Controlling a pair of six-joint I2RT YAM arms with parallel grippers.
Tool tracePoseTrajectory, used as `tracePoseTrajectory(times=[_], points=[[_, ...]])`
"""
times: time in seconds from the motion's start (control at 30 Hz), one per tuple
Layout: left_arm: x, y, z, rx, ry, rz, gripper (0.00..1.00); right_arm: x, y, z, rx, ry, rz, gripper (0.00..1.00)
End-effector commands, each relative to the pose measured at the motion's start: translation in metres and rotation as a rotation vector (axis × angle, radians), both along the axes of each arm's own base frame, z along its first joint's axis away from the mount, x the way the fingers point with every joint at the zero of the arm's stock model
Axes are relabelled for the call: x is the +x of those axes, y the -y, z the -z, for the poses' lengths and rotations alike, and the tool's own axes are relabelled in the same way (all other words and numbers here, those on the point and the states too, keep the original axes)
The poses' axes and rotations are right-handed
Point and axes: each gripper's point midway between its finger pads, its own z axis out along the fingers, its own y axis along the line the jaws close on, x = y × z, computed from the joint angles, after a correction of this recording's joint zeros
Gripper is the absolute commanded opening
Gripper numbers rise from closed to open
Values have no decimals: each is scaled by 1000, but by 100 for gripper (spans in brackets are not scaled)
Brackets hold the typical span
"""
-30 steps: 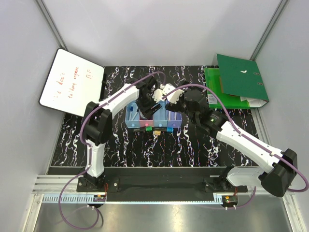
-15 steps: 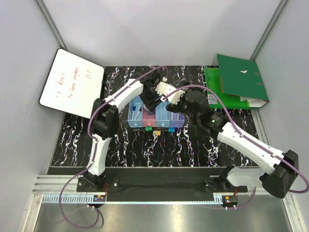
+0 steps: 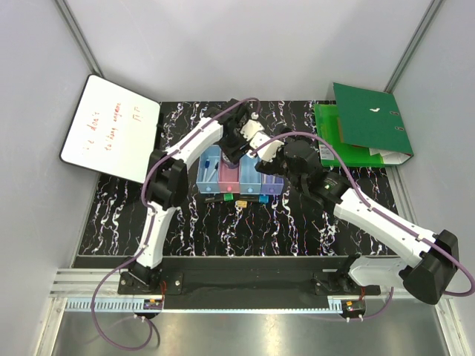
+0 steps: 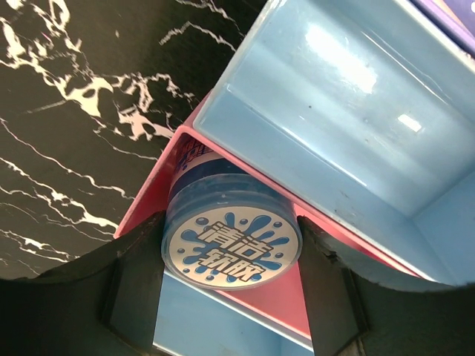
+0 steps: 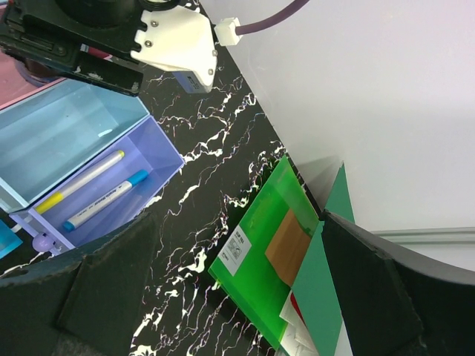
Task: Sort the stationery into containers
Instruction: Move the storage box to the center of the board.
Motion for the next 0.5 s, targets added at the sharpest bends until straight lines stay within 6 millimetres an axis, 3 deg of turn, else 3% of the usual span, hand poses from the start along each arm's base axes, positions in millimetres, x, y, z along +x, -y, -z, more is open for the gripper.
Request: tracePoseTrajectory(times=[0.0,0.27,0.47], points=[[33,6,-17,-22,120,-24,0,-2,-4,-16,63,39,-12,100],[53,1,-13,-16,165,-91,0,-2,-5,-12,63,31,-12,100],[73,-17,-11,24,206,-197,0,-1,-6,-10,60,26,-17,100]])
